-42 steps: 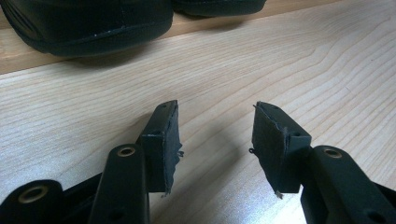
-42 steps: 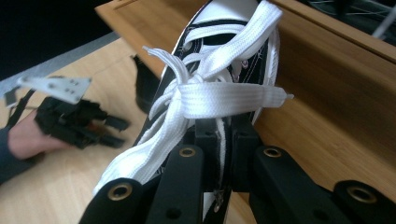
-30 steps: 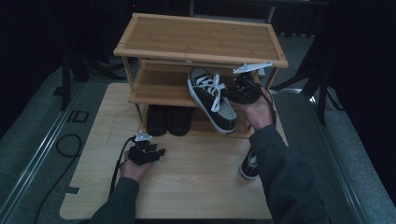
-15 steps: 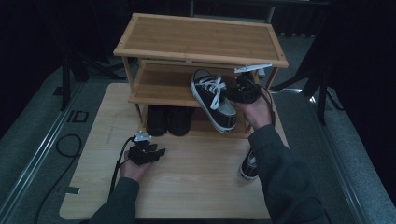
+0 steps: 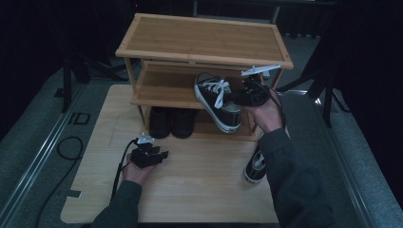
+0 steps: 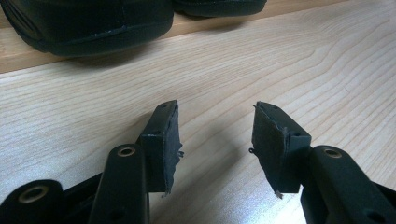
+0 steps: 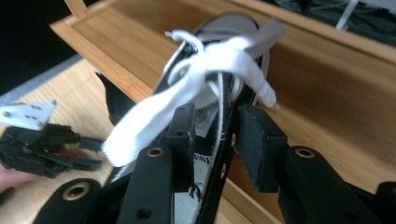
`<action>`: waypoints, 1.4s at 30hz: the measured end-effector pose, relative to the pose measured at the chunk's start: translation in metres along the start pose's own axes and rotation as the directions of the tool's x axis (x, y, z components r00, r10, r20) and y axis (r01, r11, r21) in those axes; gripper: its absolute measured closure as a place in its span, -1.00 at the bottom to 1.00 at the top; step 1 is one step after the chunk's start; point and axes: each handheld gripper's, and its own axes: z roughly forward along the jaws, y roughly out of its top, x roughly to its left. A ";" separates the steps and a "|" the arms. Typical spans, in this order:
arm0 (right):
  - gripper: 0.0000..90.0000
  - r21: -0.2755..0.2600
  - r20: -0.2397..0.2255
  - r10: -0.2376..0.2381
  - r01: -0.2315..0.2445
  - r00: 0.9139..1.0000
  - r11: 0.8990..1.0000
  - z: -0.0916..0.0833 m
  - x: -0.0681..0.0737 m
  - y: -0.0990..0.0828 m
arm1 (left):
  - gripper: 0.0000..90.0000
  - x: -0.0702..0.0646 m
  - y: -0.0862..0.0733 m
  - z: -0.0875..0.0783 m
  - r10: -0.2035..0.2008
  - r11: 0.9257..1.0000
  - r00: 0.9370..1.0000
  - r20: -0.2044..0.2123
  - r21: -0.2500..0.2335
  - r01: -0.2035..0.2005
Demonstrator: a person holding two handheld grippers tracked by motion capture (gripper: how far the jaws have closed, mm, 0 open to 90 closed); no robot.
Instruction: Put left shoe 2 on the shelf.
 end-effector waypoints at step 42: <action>0.89 0.096 0.049 -0.013 0.009 0.999 0.995 -0.012 -0.012 -0.072 | 1.00 -0.095 0.083 0.081 0.123 0.991 0.988 -0.096 -0.032 -0.126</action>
